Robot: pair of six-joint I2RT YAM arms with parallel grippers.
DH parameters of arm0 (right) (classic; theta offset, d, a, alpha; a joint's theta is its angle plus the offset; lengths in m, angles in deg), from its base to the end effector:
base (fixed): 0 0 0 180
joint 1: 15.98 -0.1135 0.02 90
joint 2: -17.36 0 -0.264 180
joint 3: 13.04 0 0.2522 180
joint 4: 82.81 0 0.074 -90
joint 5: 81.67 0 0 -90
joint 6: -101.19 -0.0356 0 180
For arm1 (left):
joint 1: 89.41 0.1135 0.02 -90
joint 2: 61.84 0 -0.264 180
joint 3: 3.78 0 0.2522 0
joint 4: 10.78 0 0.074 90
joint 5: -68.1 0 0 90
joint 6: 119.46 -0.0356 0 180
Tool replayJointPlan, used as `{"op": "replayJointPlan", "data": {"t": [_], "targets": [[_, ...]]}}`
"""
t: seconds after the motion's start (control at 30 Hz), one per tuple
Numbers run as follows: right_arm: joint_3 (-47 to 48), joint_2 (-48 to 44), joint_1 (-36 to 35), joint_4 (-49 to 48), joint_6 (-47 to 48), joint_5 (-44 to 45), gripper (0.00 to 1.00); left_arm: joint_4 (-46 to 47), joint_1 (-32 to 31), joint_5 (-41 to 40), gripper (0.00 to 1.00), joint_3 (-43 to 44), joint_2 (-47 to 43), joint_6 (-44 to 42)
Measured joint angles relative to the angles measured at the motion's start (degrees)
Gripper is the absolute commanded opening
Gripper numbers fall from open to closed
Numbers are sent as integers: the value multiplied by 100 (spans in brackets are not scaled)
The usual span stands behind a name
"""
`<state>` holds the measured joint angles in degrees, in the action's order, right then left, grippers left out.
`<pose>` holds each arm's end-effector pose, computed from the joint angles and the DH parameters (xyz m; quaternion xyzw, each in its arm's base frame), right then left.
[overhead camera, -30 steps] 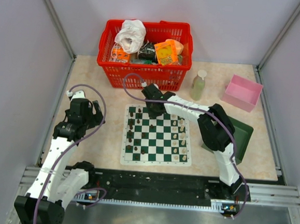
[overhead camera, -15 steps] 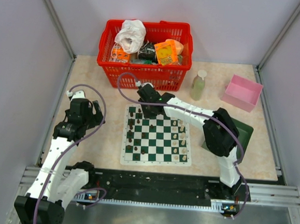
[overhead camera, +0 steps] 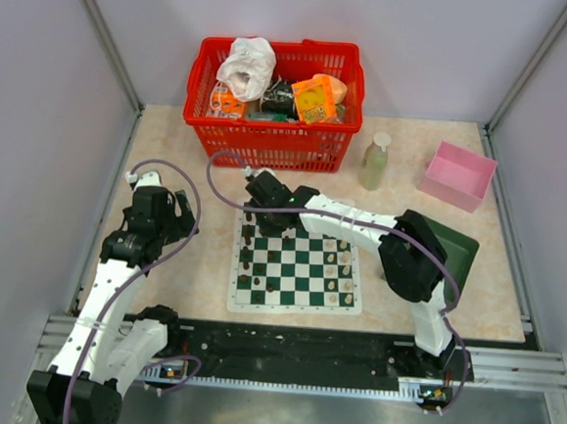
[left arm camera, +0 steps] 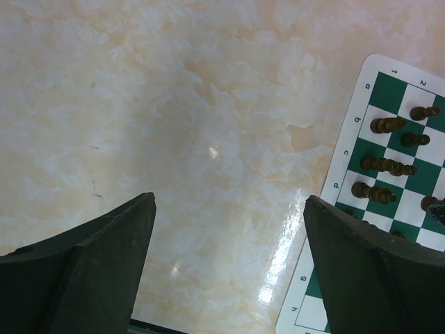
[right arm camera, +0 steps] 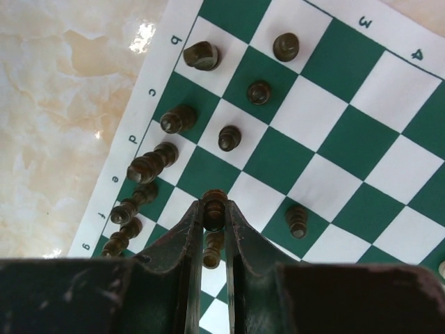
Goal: Set up the chess pieces on the board
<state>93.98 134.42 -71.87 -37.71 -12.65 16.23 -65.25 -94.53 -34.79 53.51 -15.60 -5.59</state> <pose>0.2569 0.3706 0.2150 -0.2429 0.9205 0.1411 0.2715 0.1639 -0.0067 0.2778 -0.1925 0.8933 0.0015 0.4062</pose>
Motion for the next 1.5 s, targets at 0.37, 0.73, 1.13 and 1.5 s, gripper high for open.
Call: {"op": "replayJointPlan", "data": {"t": [0.37,0.73,1.13,1.5], "targets": [[2,175,-138,-2,-37,-61,13,0,0,-13,93,0,0,2],[7,439,-138,-7,-52,-136,13,-9,0,-243,93,0,-142,20],[26,546,-146,-39,-83,-160,14,-57,0,-476,93,0,-201,50],[31,562,-149,-55,-131,-203,20,-57,0,-476,93,0,-199,52]]}}
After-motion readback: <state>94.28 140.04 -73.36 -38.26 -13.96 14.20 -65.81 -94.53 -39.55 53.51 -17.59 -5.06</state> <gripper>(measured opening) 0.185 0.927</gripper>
